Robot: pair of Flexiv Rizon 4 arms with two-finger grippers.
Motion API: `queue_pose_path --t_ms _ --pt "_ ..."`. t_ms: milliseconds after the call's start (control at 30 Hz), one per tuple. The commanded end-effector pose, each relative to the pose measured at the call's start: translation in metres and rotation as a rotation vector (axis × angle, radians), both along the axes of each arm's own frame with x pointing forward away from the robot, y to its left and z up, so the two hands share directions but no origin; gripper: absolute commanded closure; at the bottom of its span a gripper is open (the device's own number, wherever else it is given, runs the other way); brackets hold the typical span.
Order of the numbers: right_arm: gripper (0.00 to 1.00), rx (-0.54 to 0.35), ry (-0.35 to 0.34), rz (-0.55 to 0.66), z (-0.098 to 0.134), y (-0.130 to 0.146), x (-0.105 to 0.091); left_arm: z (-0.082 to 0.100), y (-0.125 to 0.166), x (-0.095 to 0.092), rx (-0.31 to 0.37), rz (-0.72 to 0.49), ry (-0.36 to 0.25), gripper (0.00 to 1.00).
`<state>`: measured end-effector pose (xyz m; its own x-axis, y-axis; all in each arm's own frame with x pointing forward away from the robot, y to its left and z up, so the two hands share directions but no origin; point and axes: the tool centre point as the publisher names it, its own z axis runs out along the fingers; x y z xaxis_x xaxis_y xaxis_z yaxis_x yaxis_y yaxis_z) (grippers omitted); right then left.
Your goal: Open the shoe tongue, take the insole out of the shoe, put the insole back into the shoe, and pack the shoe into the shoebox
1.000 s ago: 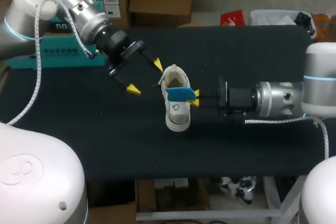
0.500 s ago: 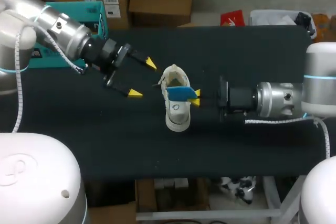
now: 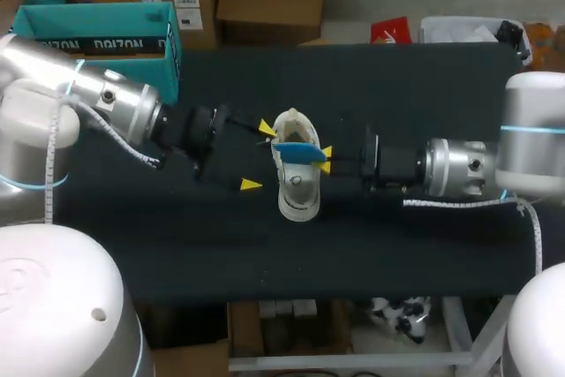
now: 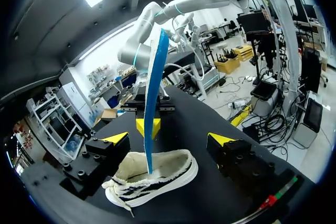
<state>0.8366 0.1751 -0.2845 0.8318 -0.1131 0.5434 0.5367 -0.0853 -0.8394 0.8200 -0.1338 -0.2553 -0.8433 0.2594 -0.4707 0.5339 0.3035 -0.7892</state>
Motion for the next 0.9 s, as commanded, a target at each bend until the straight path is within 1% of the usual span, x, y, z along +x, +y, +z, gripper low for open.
queue_pose_path --t_ms 33,100,167,233,267,333,367,400,433,467,600,667,800,833,900 --pt "1.0 0.004 -0.002 -0.024 -0.005 0.001 -0.001 -0.011 -0.005 0.003 -0.143 0.221 -0.089 0.0" --pt "1.0 0.003 -0.003 -0.032 -0.006 0.001 -0.001 -0.015 -0.003 0.006 -0.144 0.234 -0.094 0.02" --pt "1.0 0.009 -0.003 -0.031 -0.006 0.001 -0.002 -0.019 -0.002 0.01 -0.145 0.239 -0.088 0.1" --pt "1.0 0.015 -0.001 -0.029 -0.007 0.002 -0.002 -0.024 -0.004 0.016 -0.141 0.248 -0.082 0.15" --pt "1.0 0.016 -0.001 -0.028 -0.007 0.003 -0.002 -0.027 -0.005 0.019 -0.137 0.246 -0.08 0.16" --pt "1.0 0.016 -0.002 -0.025 -0.006 0.005 -0.002 -0.031 -0.008 0.026 -0.138 0.25 -0.067 0.25" --pt "1.0 0.016 -0.002 -0.024 -0.006 0.006 -0.003 -0.033 -0.009 0.029 -0.134 0.25 -0.061 0.27" --pt "1.0 0.015 -0.001 -0.023 -0.006 0.007 -0.003 -0.035 -0.011 0.031 -0.138 0.251 -0.053 0.33" --pt "1.0 0.015 -0.002 -0.022 -0.006 0.008 -0.003 -0.037 -0.013 0.033 -0.141 0.247 -0.05 0.36" --pt "1.0 0.015 -0.001 -0.021 -0.006 0.009 -0.003 -0.038 -0.015 0.034 -0.139 0.247 -0.05 0.36" --pt "1.0 0.016 -0.001 -0.019 -0.006 0.013 -0.003 -0.041 -0.025 0.037 -0.135 0.227 -0.043 0.4" --pt "1.0 0.016 -0.001 -0.02 -0.006 0.014 -0.003 -0.04 -0.027 0.037 -0.132 0.219 -0.044 0.51" --pt "1.0 0.015 0.002 -0.024 -0.007 0.015 -0.003 -0.038 -0.031 0.039 -0.129 0.209 -0.048 0.57" --pt "1.0 0.014 0.003 -0.024 -0.007 0.016 -0.002 -0.038 -0.031 0.04 -0.124 0.209 -0.051 0.6" --pt "1.0 0.014 0.006 -0.027 -0.008 0.016 -0.002 -0.037 -0.032 0.042 -0.123 0.205 -0.053 0.75"
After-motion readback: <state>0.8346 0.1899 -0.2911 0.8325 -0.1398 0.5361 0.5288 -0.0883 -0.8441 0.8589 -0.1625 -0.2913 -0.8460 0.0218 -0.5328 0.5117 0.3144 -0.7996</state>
